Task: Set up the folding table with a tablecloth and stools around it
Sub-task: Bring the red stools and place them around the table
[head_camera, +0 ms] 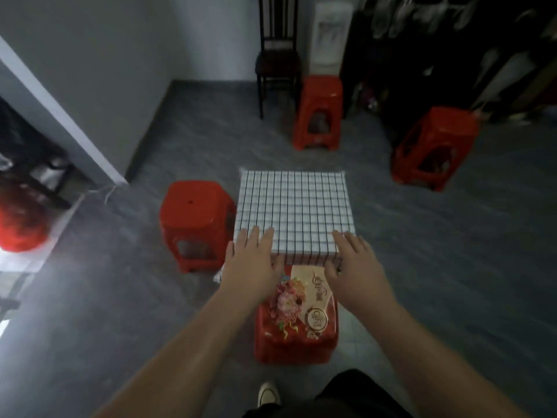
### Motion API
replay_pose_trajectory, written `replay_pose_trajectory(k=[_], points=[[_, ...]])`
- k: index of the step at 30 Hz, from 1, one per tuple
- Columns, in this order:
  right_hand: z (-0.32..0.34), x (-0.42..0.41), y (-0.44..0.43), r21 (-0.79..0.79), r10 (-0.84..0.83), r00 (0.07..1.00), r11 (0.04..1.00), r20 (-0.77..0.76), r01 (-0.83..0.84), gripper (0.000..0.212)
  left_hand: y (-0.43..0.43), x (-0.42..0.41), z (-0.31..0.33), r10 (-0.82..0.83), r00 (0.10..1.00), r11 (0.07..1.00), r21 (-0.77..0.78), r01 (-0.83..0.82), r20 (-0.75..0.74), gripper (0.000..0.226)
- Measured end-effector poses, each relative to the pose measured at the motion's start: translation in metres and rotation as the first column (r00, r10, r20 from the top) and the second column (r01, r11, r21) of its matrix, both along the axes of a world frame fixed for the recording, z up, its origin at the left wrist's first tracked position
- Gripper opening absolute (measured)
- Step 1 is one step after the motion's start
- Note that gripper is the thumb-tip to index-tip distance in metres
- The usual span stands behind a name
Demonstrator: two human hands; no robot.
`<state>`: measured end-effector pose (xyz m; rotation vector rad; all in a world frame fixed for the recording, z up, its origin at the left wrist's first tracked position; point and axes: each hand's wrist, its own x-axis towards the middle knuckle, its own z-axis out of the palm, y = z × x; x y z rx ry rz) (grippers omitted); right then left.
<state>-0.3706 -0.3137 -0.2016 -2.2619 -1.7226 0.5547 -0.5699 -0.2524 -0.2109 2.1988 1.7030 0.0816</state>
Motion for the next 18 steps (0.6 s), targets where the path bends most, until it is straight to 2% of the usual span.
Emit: replay_pose_trajectory(k=[10,14,18], points=[[0.066,0.070,-0.032,0.102,-0.130,0.991,0.986,0.008,0.129,0.064,-0.010,0.066,0.063,-0.131,0.991,0.989,0.072,0.132,-0.017,0.069],[0.072,0.131,-0.031,0.145,-0.193,0.981,0.971,0.002,0.191,0.065,-0.002,0.133,0.071,-0.194,0.980,0.975,0.102,0.198,-0.047,0.068],[0.075,0.220,-0.040,0.185,-0.240,0.971,0.954,0.011,0.234,0.066,0.001,0.234,0.070,-0.250,0.967,0.963,0.086,0.254,-0.056,0.069]])
